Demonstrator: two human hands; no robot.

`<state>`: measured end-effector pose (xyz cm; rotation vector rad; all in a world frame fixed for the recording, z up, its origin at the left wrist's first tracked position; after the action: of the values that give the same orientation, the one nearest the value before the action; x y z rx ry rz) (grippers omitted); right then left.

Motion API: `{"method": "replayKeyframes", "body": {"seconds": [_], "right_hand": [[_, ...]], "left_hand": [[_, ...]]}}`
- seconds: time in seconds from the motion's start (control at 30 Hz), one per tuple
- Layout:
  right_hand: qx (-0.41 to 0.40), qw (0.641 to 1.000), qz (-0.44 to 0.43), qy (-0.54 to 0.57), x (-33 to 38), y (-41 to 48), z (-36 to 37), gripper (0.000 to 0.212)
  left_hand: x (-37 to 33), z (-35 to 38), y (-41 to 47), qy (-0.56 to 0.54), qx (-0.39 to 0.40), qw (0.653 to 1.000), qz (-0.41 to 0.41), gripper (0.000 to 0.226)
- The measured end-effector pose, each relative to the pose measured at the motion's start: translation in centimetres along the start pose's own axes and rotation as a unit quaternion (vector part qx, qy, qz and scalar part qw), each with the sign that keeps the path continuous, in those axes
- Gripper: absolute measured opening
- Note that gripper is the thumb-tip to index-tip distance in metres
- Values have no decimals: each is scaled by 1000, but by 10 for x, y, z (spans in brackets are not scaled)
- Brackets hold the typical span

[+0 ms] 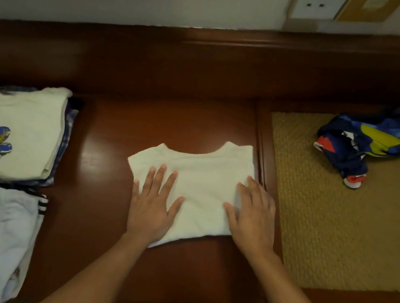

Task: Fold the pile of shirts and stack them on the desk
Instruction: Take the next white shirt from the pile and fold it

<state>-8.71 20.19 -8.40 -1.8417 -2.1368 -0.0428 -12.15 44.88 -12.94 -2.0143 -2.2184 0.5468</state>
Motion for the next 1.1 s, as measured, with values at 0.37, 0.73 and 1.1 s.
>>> {"method": "replayKeyframes", "body": {"seconds": [0.37, 0.73, 1.1], "right_hand": [[85, 994, -66, 15, 37, -17, 9, 45], [37, 990, -88, -100, 58, 19, -20, 50], [160, 976, -78, -123, 10, -46, 17, 75]], "left_hand": [[24, -25, -38, -21, 1, 999, -25, 50], [-32, -54, -47, 65, -21, 974, 217, 19], [-8, -49, -29, 195, 84, 960, 183, 63]]}}
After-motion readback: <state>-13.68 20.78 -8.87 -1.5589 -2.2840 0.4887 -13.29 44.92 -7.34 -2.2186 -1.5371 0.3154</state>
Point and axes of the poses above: each hand's wrist, its own y-axis towards the middle knuckle, its own z-axis out of the palm, x = y × z, the point moved 10 cm from there along y, towards the middle knuckle, and after that the axes turned 4 degrees about x, right-handed, at the moved point
